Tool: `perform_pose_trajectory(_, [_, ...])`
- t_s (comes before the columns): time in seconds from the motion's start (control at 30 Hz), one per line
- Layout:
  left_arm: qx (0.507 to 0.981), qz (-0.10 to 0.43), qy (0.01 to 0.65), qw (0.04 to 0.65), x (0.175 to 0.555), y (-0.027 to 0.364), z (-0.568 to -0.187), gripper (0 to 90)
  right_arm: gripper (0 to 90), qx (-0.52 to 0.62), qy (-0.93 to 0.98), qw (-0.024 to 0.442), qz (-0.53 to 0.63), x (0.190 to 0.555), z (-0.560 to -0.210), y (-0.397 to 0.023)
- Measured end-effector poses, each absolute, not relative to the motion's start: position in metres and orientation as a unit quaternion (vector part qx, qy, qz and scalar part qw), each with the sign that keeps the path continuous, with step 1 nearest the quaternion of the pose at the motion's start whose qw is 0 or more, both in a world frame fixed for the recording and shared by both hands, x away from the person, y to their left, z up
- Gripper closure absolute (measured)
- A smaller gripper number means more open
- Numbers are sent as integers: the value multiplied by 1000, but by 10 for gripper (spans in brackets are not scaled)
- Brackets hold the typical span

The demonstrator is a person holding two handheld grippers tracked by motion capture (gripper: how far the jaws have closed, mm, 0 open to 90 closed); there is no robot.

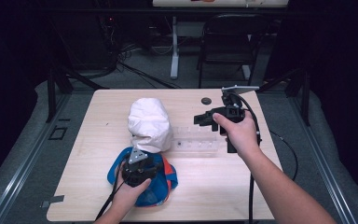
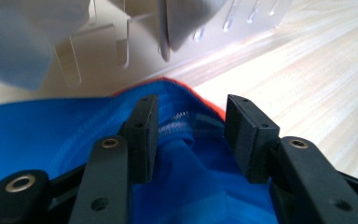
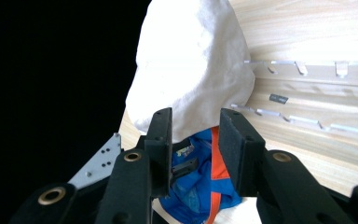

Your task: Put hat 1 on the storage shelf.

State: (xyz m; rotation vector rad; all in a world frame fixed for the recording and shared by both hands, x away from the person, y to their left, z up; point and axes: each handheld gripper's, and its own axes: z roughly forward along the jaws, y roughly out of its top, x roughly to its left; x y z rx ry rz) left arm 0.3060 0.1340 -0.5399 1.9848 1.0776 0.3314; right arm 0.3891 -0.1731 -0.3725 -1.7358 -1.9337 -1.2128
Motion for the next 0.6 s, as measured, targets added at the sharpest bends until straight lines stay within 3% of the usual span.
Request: perform_pose_trajectory(0.6, [779, 146, 443, 419, 282, 188, -528, 532, 631, -569, -715, 89, -395, 345, -427, -166])
